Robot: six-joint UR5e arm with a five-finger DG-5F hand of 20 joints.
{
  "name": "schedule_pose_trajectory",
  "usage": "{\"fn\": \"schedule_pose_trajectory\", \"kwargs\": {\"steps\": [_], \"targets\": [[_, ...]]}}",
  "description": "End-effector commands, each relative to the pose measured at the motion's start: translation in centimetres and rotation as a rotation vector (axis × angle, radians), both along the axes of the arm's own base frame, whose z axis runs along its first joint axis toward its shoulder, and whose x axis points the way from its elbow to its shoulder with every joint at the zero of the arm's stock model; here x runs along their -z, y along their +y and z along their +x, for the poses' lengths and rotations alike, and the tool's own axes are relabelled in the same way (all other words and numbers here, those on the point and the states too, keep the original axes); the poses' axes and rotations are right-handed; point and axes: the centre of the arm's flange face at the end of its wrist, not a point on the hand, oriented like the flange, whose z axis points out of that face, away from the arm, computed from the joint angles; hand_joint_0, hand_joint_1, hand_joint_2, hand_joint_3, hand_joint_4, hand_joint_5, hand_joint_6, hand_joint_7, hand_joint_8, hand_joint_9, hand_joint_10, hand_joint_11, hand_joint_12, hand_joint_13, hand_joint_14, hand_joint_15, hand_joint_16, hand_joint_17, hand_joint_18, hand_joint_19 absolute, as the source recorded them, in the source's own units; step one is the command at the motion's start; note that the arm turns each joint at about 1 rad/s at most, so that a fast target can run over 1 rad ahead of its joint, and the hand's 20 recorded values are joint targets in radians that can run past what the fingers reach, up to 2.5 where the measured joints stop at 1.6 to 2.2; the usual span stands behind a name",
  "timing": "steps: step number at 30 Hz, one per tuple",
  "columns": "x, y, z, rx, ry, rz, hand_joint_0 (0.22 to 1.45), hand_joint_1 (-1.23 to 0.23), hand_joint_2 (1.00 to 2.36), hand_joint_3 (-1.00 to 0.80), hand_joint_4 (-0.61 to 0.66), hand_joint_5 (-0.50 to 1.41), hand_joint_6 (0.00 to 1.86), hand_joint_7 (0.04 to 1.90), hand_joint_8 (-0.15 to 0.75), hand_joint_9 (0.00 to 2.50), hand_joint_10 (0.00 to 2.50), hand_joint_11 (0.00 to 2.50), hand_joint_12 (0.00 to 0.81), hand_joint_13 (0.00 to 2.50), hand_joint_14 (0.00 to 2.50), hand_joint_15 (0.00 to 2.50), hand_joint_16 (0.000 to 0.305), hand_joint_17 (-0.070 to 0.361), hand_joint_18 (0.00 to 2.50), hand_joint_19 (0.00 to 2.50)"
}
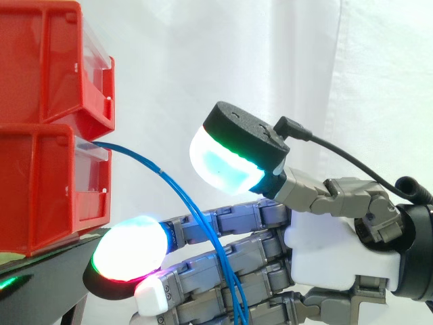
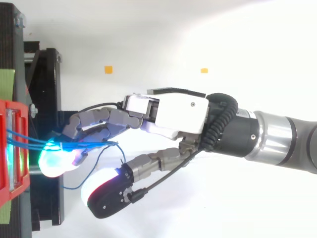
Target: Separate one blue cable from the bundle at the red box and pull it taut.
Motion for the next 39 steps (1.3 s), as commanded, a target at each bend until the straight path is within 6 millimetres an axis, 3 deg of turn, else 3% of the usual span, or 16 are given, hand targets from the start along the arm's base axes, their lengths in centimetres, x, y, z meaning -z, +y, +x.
{"fn": "schedule_pose_trajectory", "kwargs": {"steps": [1,22,39], "targets": [[0.0,-0.2,0.0,-0.007,-0.006,0.016,0.55,-0.61,1.0,-0.47,0.29,-0.18,0.5,0.89,0.364,0.69,0.01,0.48,0.414,0.63,0.01,0.4,0.052,0.118,0.62,0.55],[-0.3,-1.9,0.3,-0.022,-0.039,0.043,0.61,-0.64,1.01,-0.36,0.27,-0.16,0.5,1.07,0.355,0.73,0.01,0.6,0.41,0.74,0.02,0.51,0.051,0.114,0.69,0.6],[-0.4,-2.3,0.4,-0.037,-0.055,0.045,0.63,-0.65,1.01,-0.34,0.26,-0.16,0.5,1.11,0.354,0.75,0.01,0.65,0.409,0.86,0.02,0.59,0.052,0.116,0.76,0.65]]}}
